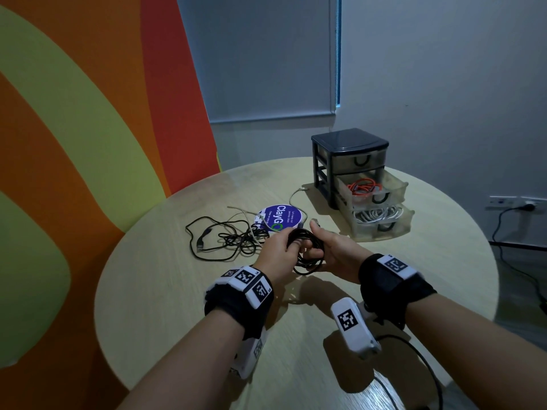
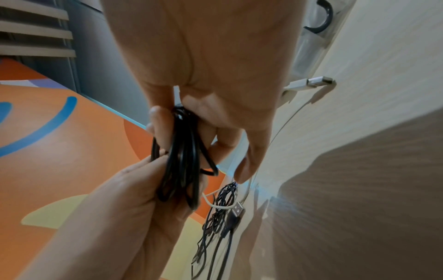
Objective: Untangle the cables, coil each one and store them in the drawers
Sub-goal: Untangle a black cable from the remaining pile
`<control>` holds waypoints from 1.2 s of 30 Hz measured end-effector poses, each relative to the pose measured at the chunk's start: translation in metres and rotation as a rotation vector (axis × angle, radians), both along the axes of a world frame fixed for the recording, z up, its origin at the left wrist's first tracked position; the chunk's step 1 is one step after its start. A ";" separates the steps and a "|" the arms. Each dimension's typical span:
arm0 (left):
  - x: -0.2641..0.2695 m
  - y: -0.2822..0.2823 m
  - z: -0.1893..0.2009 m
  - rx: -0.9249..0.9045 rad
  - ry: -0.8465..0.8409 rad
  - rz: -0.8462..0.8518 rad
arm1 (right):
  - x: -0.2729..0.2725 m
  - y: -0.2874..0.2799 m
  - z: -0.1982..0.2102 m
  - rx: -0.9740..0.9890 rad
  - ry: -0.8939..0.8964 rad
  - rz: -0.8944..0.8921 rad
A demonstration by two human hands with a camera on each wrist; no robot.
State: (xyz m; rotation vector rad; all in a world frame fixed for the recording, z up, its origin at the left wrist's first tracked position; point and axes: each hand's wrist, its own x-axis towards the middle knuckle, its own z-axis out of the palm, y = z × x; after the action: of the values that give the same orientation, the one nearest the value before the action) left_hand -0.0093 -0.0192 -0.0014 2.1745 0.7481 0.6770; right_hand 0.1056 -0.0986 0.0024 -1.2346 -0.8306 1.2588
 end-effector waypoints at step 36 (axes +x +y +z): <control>0.000 0.002 0.000 0.432 0.090 -0.005 | 0.007 0.003 0.012 -0.024 -0.005 -0.431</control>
State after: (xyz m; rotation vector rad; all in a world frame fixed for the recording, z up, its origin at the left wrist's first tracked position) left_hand -0.0090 -0.0173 -0.0011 2.6123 0.6890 0.7999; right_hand 0.1125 -0.0957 0.0147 -1.3495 -0.5157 0.9170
